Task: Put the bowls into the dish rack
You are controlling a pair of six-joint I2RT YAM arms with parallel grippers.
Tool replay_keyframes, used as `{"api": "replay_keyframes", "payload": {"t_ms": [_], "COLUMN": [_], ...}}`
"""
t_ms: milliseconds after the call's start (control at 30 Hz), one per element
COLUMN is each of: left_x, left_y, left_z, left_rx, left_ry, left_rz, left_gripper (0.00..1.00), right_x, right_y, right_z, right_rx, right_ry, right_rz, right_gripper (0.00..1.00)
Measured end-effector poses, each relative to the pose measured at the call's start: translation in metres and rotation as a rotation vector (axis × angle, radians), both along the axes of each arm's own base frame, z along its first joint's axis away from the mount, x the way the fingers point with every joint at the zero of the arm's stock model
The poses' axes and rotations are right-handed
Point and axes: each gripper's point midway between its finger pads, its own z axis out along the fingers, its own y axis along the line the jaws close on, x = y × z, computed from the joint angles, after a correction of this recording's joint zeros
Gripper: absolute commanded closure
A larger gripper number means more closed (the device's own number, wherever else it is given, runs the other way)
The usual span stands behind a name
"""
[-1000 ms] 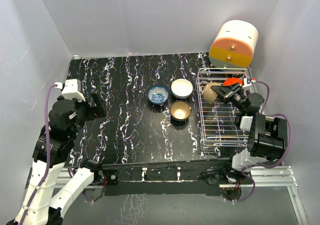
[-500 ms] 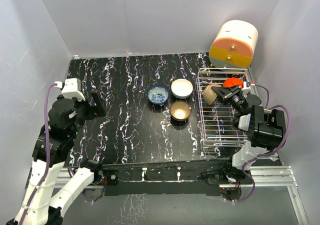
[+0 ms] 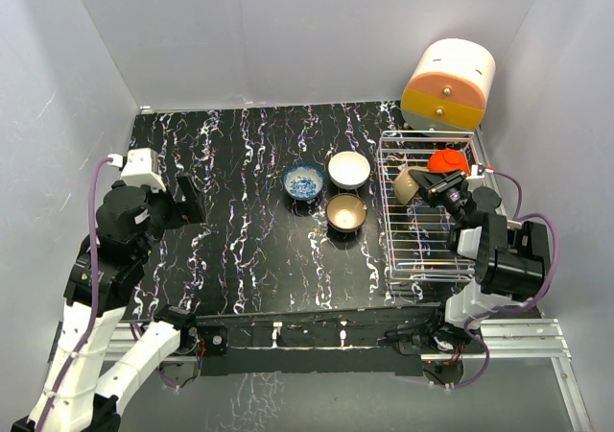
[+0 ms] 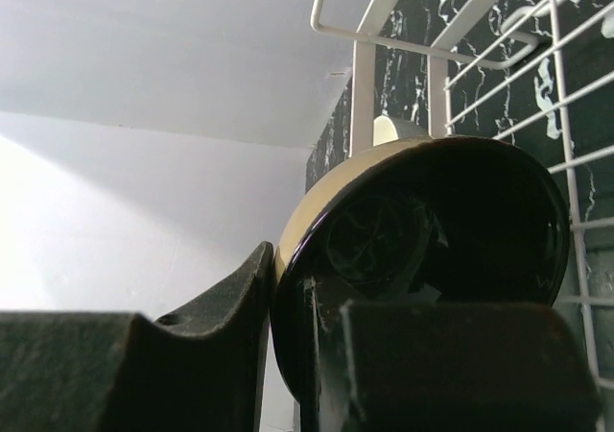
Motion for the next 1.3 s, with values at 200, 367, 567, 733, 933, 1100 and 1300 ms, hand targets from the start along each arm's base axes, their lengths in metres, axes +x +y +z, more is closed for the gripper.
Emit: {"api": "replay_keyframes", "payload": {"t_ms": [200,367,567,733,933,1100,1300], "left_x": [0.0,-0.001,-0.004,-0.006,-0.007,-0.005,-0.003], "left_y": [-0.002,-0.003,-0.003,-0.002,-0.001,-0.002,-0.002], "left_z": [0.0,0.0,0.003,0.005,0.008,0.01,0.017], "left_rx": [-0.003,-0.007,-0.013,-0.013,-0.016,-0.015,-0.016], "left_ry": [0.002,0.002,-0.011,-0.014,-0.022,-0.021,-0.033], "left_rz": [-0.009,-0.016,-0.02,-0.019,-0.018,-0.018,-0.016], "left_gripper": [0.03,0.03,0.03,0.03,0.03,0.03,0.03], "right_x": [-0.008,-0.013,-0.021,-0.023,-0.008,0.018,0.044], "right_y": [-0.006,-0.009,-0.008,-0.005,-0.011,-0.023,-0.031], "right_z": [-0.002,-0.009,-0.004,0.0,0.007,0.017,0.016], "right_rx": [-0.061,-0.098,-0.08,-0.024,0.013,0.055,0.082], "right_ry": [0.082,0.135,0.07,0.041,0.044,0.019,0.012], "right_rz": [-0.062,-0.091,-0.101,-0.091,-0.107,-0.144,-0.176], "right_gripper": [0.78,0.81,0.92,0.92,0.92,0.92,0.92]}}
